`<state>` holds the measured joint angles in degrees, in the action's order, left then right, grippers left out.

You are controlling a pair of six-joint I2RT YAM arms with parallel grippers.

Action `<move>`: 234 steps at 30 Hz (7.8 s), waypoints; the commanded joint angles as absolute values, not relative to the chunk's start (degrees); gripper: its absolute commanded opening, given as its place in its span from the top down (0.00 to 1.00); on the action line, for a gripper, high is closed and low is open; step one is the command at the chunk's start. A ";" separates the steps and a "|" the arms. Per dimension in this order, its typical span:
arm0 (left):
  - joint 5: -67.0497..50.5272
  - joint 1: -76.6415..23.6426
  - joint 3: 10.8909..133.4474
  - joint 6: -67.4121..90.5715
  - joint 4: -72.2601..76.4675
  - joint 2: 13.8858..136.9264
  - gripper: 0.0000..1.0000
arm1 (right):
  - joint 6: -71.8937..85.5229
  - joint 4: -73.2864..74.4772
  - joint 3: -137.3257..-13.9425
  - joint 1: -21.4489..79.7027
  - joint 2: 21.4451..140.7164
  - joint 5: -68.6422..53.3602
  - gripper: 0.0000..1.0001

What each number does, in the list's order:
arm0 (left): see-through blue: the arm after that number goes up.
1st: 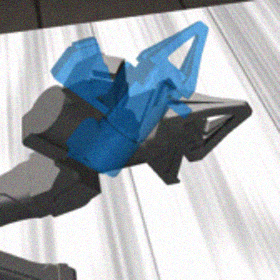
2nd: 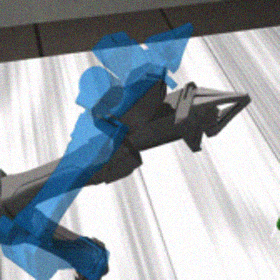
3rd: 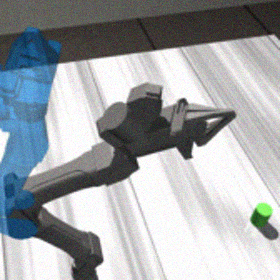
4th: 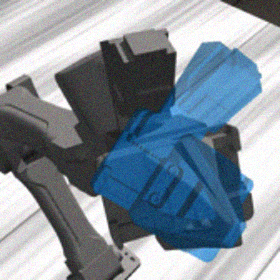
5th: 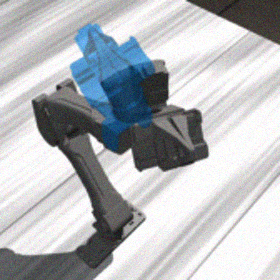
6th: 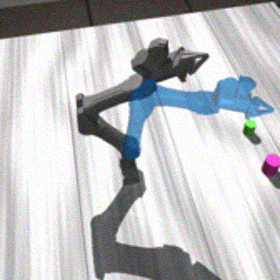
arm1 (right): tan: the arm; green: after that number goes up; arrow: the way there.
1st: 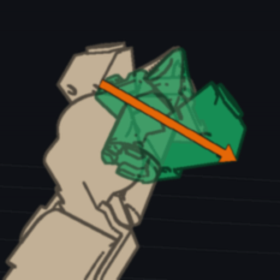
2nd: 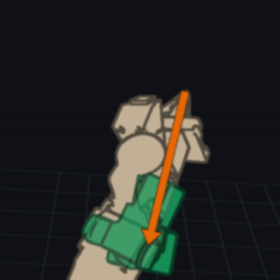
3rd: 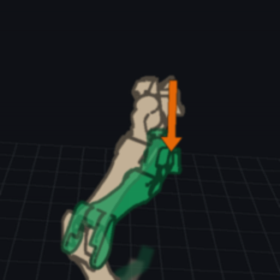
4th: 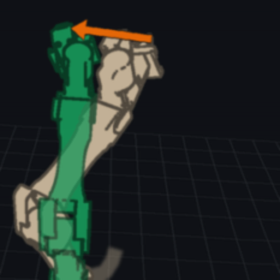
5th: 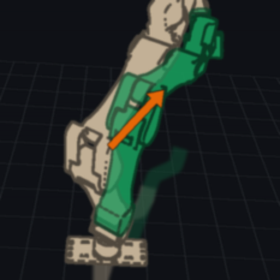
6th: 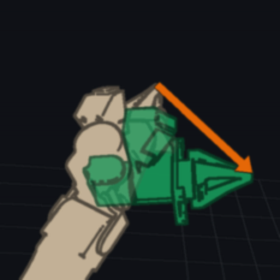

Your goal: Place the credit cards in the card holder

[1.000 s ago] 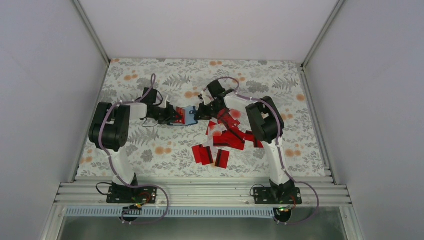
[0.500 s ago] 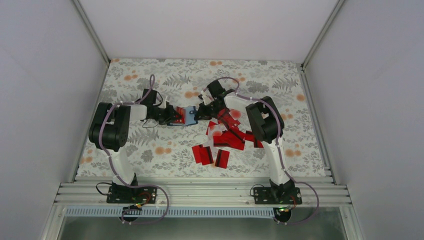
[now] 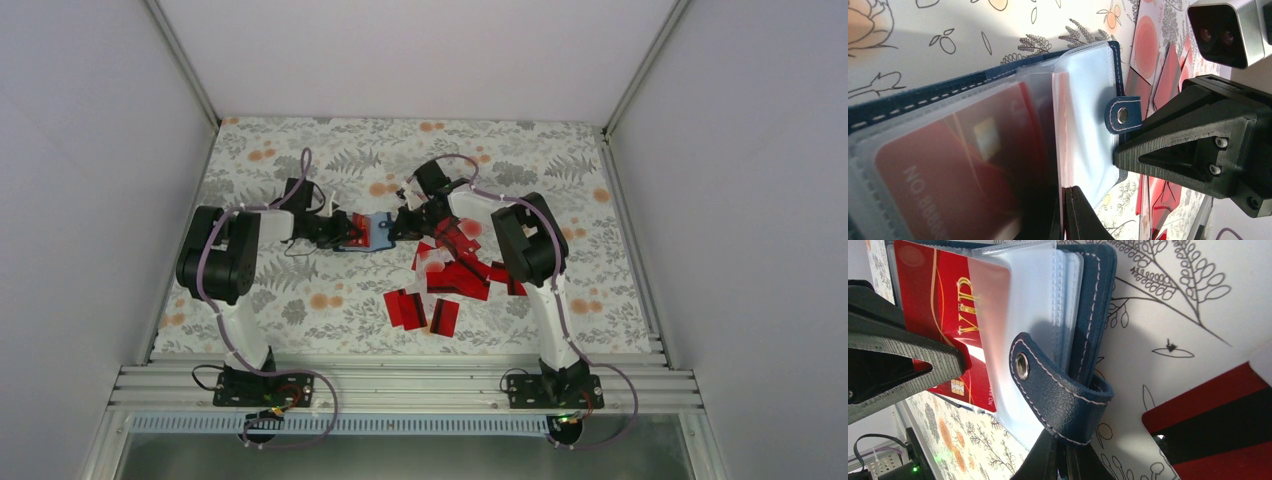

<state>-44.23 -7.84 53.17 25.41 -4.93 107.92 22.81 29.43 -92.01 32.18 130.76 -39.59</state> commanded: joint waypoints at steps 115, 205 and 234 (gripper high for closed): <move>-20.92 -19.32 66.85 27.77 -28.52 108.07 0.23 | 24.27 32.66 -87.30 33.60 136.29 -36.21 0.96; -15.31 -19.79 61.80 17.90 -36.36 93.59 0.70 | 31.15 23.52 -78.46 31.91 118.33 -48.07 0.61; -12.41 -19.59 63.17 15.08 -35.08 101.98 0.88 | 27.95 18.97 -86.42 33.24 128.50 -50.83 0.63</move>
<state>-12.45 -19.70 63.90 16.64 -35.86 100.99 28.25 20.32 -84.33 32.49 126.74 -49.65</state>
